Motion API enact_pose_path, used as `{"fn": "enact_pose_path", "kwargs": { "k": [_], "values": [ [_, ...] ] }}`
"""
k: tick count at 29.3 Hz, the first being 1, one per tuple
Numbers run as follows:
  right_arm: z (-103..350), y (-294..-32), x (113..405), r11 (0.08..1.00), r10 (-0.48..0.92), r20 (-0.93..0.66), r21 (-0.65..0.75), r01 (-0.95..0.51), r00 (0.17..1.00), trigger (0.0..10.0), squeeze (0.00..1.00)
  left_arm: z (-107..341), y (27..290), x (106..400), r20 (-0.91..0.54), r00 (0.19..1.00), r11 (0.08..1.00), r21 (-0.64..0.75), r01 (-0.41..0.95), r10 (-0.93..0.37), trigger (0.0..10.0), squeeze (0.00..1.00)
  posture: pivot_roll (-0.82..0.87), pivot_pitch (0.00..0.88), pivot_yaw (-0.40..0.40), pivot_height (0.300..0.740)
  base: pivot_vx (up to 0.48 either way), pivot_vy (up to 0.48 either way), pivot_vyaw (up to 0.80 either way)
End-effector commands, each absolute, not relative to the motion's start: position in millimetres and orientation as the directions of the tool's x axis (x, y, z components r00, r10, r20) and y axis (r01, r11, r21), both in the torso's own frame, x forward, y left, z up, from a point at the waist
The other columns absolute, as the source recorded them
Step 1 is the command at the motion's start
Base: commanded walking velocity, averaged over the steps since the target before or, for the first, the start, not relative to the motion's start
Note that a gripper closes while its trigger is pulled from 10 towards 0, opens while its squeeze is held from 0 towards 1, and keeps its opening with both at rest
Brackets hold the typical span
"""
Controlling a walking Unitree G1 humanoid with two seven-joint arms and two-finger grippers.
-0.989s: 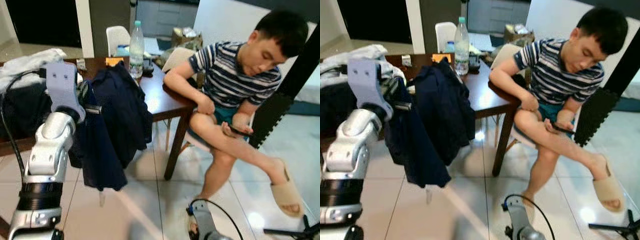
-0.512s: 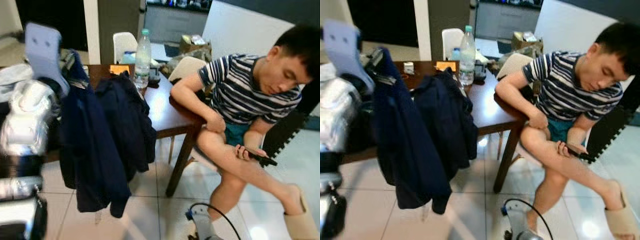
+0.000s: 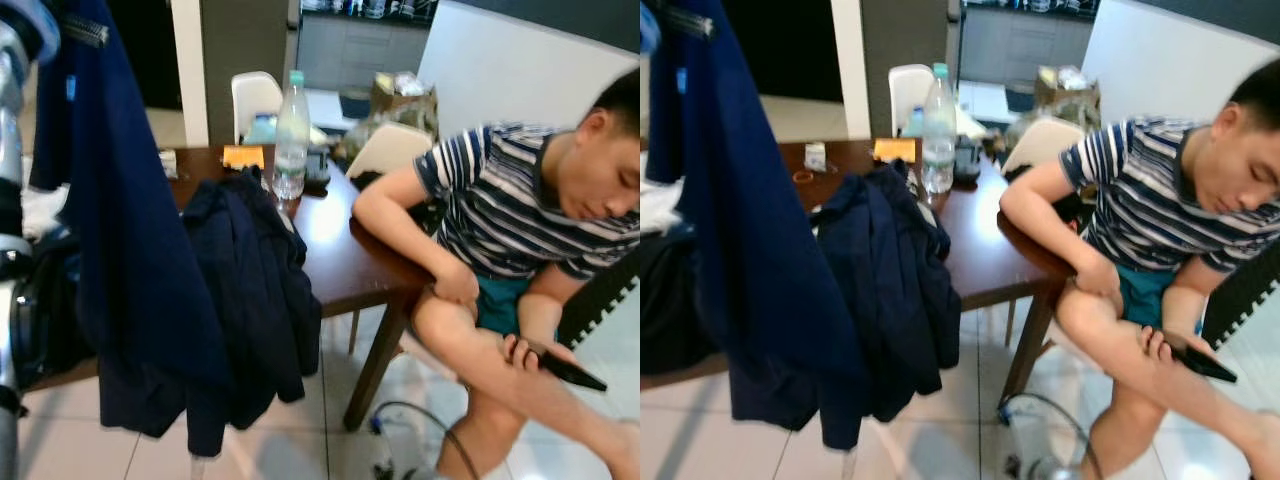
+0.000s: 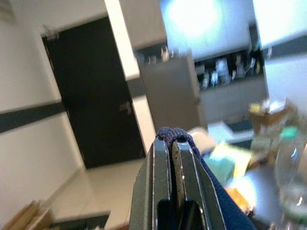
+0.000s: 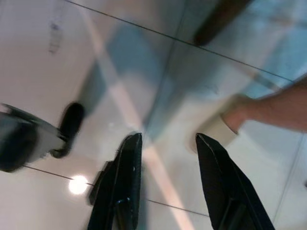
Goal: Hang hanger
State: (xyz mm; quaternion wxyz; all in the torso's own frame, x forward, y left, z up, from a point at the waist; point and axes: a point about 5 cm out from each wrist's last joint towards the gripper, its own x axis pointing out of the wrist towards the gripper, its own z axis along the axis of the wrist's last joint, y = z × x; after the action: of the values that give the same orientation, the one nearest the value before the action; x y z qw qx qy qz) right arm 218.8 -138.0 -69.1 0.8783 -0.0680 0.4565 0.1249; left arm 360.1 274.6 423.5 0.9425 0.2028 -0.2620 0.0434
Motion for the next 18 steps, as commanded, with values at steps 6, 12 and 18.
{"fn": "enact_pose_path", "kwargs": {
  "k": [6, 12, 18],
  "values": [
    [-70, -144, 218, 0.966, 0.132, -0.827, -0.017, -0.259, 0.547, 10.0, 0.0, 340, 266, 393, 0.213, 0.973, 0.915, 0.404, -0.005, -0.089, 10.0, 0.0, 0.16, 0.0, -0.078, 0.74, 0.271, 0.0, 0.0],
    [-69, -141, 219, 0.965, 0.134, -0.826, -0.016, -0.261, 0.547, 10.0, 0.0, 288, 259, 401, 0.065, 0.99, 0.909, 0.407, 0.092, -0.129, 10.0, 0.0, 0.15, 0.0, -0.072, 0.74, 0.0, 0.0, 0.0],
    [-70, -139, 218, 0.968, 0.126, -0.826, -0.019, -0.252, 0.549, 10.0, 0.0, 284, 236, 404, 0.066, 0.954, 0.891, 0.38, 0.248, -0.293, 10.0, 0.0, 0.15, 0.0, -0.066, 0.74, 0.0, 0.0, 0.0]
  ]
}}
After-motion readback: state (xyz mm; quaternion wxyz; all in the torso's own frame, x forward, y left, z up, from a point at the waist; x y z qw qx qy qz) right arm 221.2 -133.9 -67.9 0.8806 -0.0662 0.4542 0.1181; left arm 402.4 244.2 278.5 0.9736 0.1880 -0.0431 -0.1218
